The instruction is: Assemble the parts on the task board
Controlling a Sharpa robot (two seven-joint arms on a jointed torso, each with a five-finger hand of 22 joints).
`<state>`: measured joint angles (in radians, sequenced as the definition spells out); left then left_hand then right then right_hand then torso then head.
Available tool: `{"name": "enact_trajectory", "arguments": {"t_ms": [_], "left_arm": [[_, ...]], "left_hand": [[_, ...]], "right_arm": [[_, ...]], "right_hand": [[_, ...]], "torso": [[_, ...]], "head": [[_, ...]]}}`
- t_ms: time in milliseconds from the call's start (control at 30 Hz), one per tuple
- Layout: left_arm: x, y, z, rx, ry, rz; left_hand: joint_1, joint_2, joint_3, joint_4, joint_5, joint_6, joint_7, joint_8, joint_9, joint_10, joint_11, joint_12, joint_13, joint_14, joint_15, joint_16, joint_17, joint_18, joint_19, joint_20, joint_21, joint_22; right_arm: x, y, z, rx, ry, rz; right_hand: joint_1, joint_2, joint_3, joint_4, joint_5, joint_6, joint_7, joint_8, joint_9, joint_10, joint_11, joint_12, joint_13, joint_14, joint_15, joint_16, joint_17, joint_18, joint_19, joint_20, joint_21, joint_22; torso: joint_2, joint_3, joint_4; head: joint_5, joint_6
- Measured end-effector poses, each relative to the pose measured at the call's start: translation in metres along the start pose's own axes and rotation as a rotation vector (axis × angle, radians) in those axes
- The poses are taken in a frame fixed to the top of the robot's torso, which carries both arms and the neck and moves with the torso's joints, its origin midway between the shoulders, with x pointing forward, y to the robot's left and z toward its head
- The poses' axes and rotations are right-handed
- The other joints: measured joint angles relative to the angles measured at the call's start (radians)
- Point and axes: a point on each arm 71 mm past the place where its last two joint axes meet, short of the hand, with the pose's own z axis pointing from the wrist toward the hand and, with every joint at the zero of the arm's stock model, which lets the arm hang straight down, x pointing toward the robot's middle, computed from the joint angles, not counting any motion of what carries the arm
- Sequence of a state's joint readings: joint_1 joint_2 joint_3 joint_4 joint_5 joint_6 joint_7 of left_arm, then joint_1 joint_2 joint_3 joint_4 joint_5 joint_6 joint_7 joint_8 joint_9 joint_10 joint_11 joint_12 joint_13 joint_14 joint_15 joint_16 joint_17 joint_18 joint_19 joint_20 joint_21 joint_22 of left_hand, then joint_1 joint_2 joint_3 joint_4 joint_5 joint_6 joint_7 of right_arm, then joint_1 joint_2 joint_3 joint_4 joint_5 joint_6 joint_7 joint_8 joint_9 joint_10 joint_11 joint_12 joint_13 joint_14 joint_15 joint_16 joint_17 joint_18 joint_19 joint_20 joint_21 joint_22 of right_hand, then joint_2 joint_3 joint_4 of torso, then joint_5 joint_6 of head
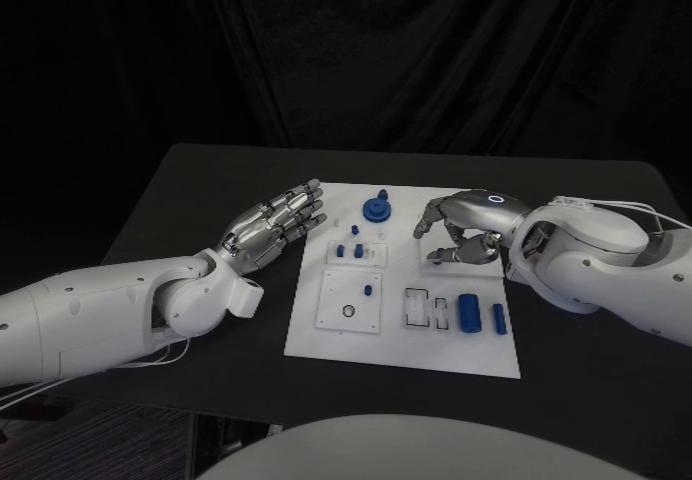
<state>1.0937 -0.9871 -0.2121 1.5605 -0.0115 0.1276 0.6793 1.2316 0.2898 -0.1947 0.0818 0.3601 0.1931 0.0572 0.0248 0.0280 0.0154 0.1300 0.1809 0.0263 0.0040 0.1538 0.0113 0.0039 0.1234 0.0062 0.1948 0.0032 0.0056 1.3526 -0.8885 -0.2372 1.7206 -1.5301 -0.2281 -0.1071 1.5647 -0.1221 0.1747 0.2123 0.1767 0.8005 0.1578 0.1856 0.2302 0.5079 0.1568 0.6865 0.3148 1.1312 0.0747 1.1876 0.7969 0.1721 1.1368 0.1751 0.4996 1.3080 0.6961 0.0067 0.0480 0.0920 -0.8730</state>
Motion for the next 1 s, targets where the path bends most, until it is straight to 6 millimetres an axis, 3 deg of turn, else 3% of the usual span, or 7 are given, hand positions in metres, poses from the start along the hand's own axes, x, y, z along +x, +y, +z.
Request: {"name": "enact_trajectory", "arguments": {"t_ms": [100,233,467,600,667,733,1000], "left_arm": [[0.000,0.000,0.000,0.000,-0.001,-0.002],[0.000,0.000,0.000,0.001,-0.006,-0.002],[-0.002,0.000,-0.001,0.001,-0.020,0.005],[-0.003,0.000,-0.001,0.001,-0.028,0.009],[-0.003,-0.001,-0.001,0.001,-0.033,0.012],[-0.004,-0.001,-0.002,0.001,-0.035,0.014],[-0.005,-0.001,-0.002,0.000,-0.047,0.021]], "left_hand": [[0.000,0.000,-0.003,0.017,0.000,0.004,0.004,0.004,0.001,0.003,0.003,0.008,0.001,0.000,0.000,0.000,0.000,0.000,0.000,0.000,0.000,0.000],[0.000,0.000,-0.007,0.032,0.000,0.015,0.012,0.004,0.002,0.006,0.006,0.018,0.001,0.000,-0.011,0.000,0.000,0.000,-0.002,-0.002,0.000,0.000],[0.000,0.000,-0.016,0.048,0.000,0.031,0.016,0.008,0.003,0.006,0.006,0.035,0.003,-0.002,-0.031,0.000,0.000,0.000,-0.006,-0.031,0.000,-0.003],[0.000,0.000,-0.020,0.052,0.000,0.036,0.015,0.008,0.003,0.006,0.006,0.040,0.003,-0.002,-0.031,0.000,0.000,-0.001,-0.008,-0.043,0.000,-0.005],[0.000,0.000,-0.021,0.054,0.000,0.038,0.016,0.008,0.003,0.006,0.006,0.044,0.004,-0.004,-0.033,0.000,0.000,-0.017,-0.007,-0.053,0.000,-0.005],[0.004,-0.004,-0.025,0.057,0.000,0.041,0.013,0.008,0.003,0.010,0.002,0.044,0.004,-0.004,-0.040,-0.003,0.000,-0.017,-0.007,-0.059,0.000,-0.005],[0.004,-0.004,-0.025,0.058,0.000,0.045,0.016,0.008,0.003,0.012,0.001,0.047,0.004,-0.004,-0.043,-0.004,-0.002,-0.017,-0.007,-0.061,0.000,-0.005]], "right_arm": [[-0.002,-0.009,-0.006,0.031,-0.003,-0.004],[-0.001,-0.019,-0.012,0.071,0.002,-0.006],[0.004,-0.032,-0.015,0.123,0.018,-0.007],[0.011,-0.033,-0.013,0.135,0.033,-0.003],[0.014,-0.033,-0.011,0.136,0.039,-0.001],[0.016,-0.032,-0.010,0.134,0.044,0.000],[0.024,-0.029,-0.004,0.127,0.058,0.005]], "right_hand": [[0.000,0.000,-0.007,0.014,-0.013,0.000,0.000,-0.020,-0.018,0.006,-0.001,-0.034,-0.040,0.059,0.001,0.045,0.058,0.000,0.050,-0.001,0.084,0.000],[0.002,-0.009,-0.012,0.028,-0.021,-0.026,-0.018,-0.052,-0.040,0.009,0.002,-0.055,-0.070,0.071,0.004,0.057,0.069,0.000,0.059,0.000,0.109,0.000],[-0.005,-0.016,-0.021,0.048,-0.043,-0.027,-0.020,-0.058,-0.053,0.012,0.006,-0.060,-0.089,0.072,0.005,0.057,0.064,0.000,0.062,0.004,0.113,0.000],[-0.003,-0.024,-0.022,0.059,-0.047,-0.021,-0.014,-0.058,-0.055,0.021,0.007,-0.060,-0.097,0.072,0.005,0.057,0.054,0.000,0.062,0.004,0.110,0.000],[-0.002,-0.025,-0.023,0.061,-0.047,-0.014,-0.014,-0.058,-0.055,0.023,0.006,-0.060,-0.098,0.072,0.005,0.057,0.052,0.000,0.062,0.004,0.107,0.000],[-0.002,-0.025,-0.023,0.061,-0.047,-0.014,-0.014,-0.058,-0.055,0.025,0.006,-0.060,-0.100,0.072,0.005,0.057,0.052,0.000,0.062,0.004,0.107,0.000],[0.015,-0.020,-0.018,0.057,-0.025,0.018,0.000,-0.053,-0.062,0.088,-0.002,-0.060,-0.115,0.077,-0.001,0.061,0.049,0.000,0.067,-0.001,0.117,0.000]], "torso": [[0.001,0.0001,0.0006],[0.001,0.0001,0.0015],[0.002,0.0001,0.0022],[0.003,0.0002,0.0035],[0.003,0.0002,0.0042],[0.003,0.0003,0.0045],[0.002,0.0007,0.0042]], "head": [[-0.010,0.000],[-0.015,0.000],[-0.025,0.000],[-0.030,0.000],[-0.031,0.000],[-0.031,0.000],[-0.028,0.000]]}}
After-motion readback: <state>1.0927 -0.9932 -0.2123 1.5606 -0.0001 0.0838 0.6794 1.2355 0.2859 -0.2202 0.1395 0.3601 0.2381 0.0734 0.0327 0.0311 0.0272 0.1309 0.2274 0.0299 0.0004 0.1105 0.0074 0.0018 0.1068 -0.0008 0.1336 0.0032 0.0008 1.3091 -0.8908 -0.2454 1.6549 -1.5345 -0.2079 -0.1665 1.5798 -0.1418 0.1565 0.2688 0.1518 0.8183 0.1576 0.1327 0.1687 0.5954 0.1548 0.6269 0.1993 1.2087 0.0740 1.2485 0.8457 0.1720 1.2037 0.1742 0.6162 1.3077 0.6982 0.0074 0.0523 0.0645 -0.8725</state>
